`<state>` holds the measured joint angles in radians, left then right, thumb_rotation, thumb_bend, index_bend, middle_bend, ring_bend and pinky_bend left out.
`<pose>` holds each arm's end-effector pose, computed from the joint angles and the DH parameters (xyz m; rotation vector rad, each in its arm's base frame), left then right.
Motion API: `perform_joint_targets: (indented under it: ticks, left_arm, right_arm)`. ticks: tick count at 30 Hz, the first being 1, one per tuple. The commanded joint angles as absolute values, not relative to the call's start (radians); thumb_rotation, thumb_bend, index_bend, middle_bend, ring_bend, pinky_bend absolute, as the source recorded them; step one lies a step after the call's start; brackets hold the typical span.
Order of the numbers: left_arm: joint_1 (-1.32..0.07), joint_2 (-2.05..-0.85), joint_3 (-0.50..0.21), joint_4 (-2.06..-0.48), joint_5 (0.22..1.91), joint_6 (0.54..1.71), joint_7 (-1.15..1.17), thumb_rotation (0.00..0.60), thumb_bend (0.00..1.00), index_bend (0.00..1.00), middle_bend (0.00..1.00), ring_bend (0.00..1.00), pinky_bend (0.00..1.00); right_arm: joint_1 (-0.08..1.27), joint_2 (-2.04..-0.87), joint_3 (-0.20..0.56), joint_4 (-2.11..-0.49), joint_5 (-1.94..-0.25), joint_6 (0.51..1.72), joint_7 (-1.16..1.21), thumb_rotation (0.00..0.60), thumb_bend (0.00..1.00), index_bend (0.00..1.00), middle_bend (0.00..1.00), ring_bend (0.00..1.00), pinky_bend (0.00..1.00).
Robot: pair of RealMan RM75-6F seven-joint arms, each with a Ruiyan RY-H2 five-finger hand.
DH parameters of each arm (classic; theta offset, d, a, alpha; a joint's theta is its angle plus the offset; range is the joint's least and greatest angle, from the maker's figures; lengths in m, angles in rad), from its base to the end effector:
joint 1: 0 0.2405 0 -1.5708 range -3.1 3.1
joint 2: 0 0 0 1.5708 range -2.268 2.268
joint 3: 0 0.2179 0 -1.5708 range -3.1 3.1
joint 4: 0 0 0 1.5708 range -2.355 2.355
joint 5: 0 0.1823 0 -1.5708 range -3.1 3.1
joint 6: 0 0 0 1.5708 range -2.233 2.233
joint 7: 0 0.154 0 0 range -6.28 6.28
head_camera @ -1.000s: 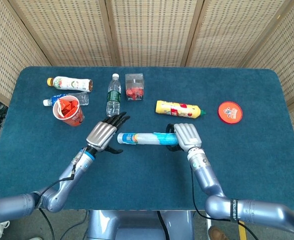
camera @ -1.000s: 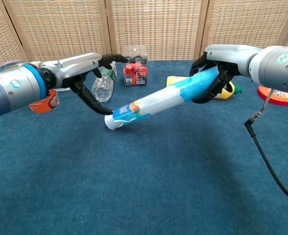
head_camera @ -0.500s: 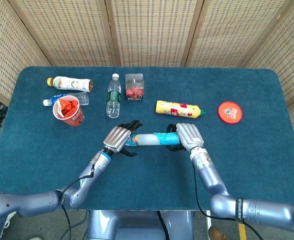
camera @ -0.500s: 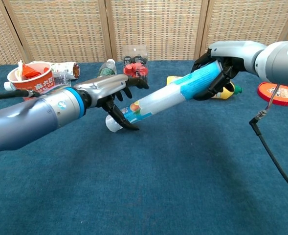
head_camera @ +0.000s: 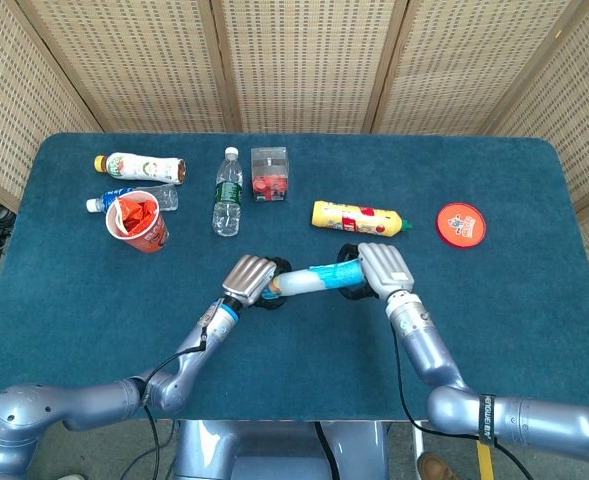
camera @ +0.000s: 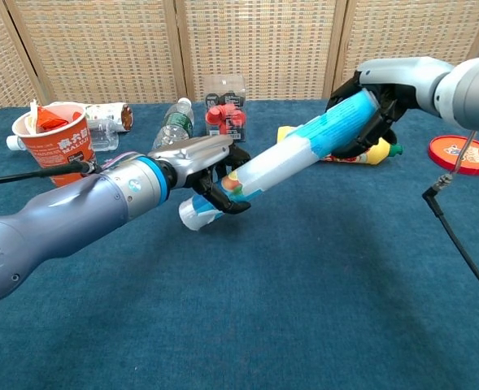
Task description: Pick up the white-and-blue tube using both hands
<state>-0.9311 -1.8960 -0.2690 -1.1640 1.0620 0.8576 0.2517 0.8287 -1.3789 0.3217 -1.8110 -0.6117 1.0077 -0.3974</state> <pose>-0.0483 0.3349 -0.0729 -1.9266 -1.0839 -1.0597 -0.0849 -0.3296 0.0501 1.6134 -1.3537 0.9884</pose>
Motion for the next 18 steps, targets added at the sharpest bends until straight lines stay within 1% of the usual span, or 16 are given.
perform_joint_targets:
  ticks: [1, 4, 6, 7, 9, 10, 11, 12, 13, 14, 15, 16, 17, 18]
  left_arm:
    - [-0.933, -1.906, -0.275, -1.157, 1.074, 0.874, 0.243, 0.600, 0.69, 0.58, 0.59, 0.62, 0.62]
    - [-0.933, -1.901, -0.281, -1.164, 1.078, 0.875, 0.233, 0.600, 0.76, 0.60, 0.60, 0.63, 0.65]
    - [-0.931, -1.880, -0.286, -1.187, 1.091, 0.875, 0.216, 0.600, 0.77, 0.61, 0.60, 0.63, 0.65]
    - [-0.930, -1.872, -0.284, -1.195, 1.100, 0.877, 0.211, 0.600, 0.77, 0.62, 0.60, 0.63, 0.65]
    - [-0.927, -1.858, -0.279, -1.205, 1.116, 0.881, 0.203, 0.600, 0.77, 0.62, 0.61, 0.63, 0.65]
    - [-0.925, -1.848, -0.277, -1.213, 1.125, 0.883, 0.198, 0.600, 0.77, 0.63, 0.61, 0.63, 0.65]
    - [-0.921, -1.832, -0.273, -1.224, 1.141, 0.891, 0.192, 0.600, 0.77, 0.64, 0.61, 0.63, 0.65]
    - [-0.917, -1.822, -0.271, -1.233, 1.151, 0.897, 0.187, 0.600, 0.77, 0.64, 0.61, 0.63, 0.65]
    - [-0.913, -1.811, -0.268, -1.242, 1.161, 0.901, 0.180, 0.600, 0.77, 0.64, 0.61, 0.63, 0.65]
    - [-0.910, -1.800, -0.266, -1.250, 1.172, 0.907, 0.174, 0.600, 0.77, 0.65, 0.61, 0.63, 0.65]
    - [-0.905, -1.787, -0.263, -1.260, 1.184, 0.917, 0.169, 0.600, 0.77, 0.65, 0.61, 0.63, 0.65]
    - [-0.901, -1.775, -0.262, -1.269, 1.193, 0.926, 0.166, 0.600, 0.77, 0.65, 0.62, 0.63, 0.65]
    - [-0.897, -1.766, -0.261, -1.278, 1.199, 0.932, 0.162, 0.600, 0.77, 0.66, 0.62, 0.63, 0.65]
    - [-0.893, -1.755, -0.260, -1.288, 1.204, 0.937, 0.158, 0.600, 0.77, 0.66, 0.62, 0.63, 0.65]
  right_arm:
    - [0.828, -1.370, 0.317, -1.816, -0.612, 1.008, -0.390, 0.600, 0.68, 0.74, 0.67, 0.71, 0.76]
    - [0.827, -1.359, 0.313, -1.823, -0.611, 1.004, -0.380, 0.600, 0.68, 0.74, 0.67, 0.71, 0.76]
    - [0.822, -1.350, 0.311, -1.829, -0.613, 1.001, -0.367, 0.600, 0.68, 0.74, 0.67, 0.71, 0.76]
    - [0.820, -1.347, 0.311, -1.831, -0.617, 1.001, -0.358, 0.600, 0.65, 0.73, 0.67, 0.71, 0.76]
    - [0.814, -1.345, 0.312, -1.835, -0.627, 1.000, -0.340, 0.600, 0.55, 0.72, 0.65, 0.71, 0.76]
    - [0.811, -1.342, 0.311, -1.836, -0.633, 0.998, -0.331, 0.600, 0.46, 0.68, 0.62, 0.69, 0.75]
    - [0.807, -1.333, 0.304, -1.843, -0.642, 0.986, -0.324, 0.600, 0.33, 0.61, 0.55, 0.65, 0.70]
    - [0.805, -1.322, 0.300, -1.850, -0.646, 0.970, -0.317, 0.600, 0.23, 0.53, 0.47, 0.58, 0.63]
    - [0.803, -1.308, 0.297, -1.858, -0.651, 0.951, -0.306, 0.600, 0.11, 0.37, 0.31, 0.43, 0.47]
    - [0.800, -1.294, 0.296, -1.866, -0.656, 0.930, -0.291, 0.600, 0.03, 0.21, 0.16, 0.24, 0.26]
    - [0.794, -1.280, 0.296, -1.872, -0.668, 0.914, -0.270, 0.600, 0.00, 0.12, 0.08, 0.14, 0.15]
    - [0.786, -1.271, 0.296, -1.875, -0.689, 0.917, -0.257, 0.600, 0.00, 0.04, 0.01, 0.03, 0.04]
    - [0.777, -1.266, 0.294, -1.878, -0.713, 0.922, -0.244, 0.600, 0.00, 0.01, 0.00, 0.00, 0.00]
    - [0.767, -1.263, 0.292, -1.879, -0.741, 0.929, -0.230, 0.600, 0.00, 0.00, 0.00, 0.00, 0.00]
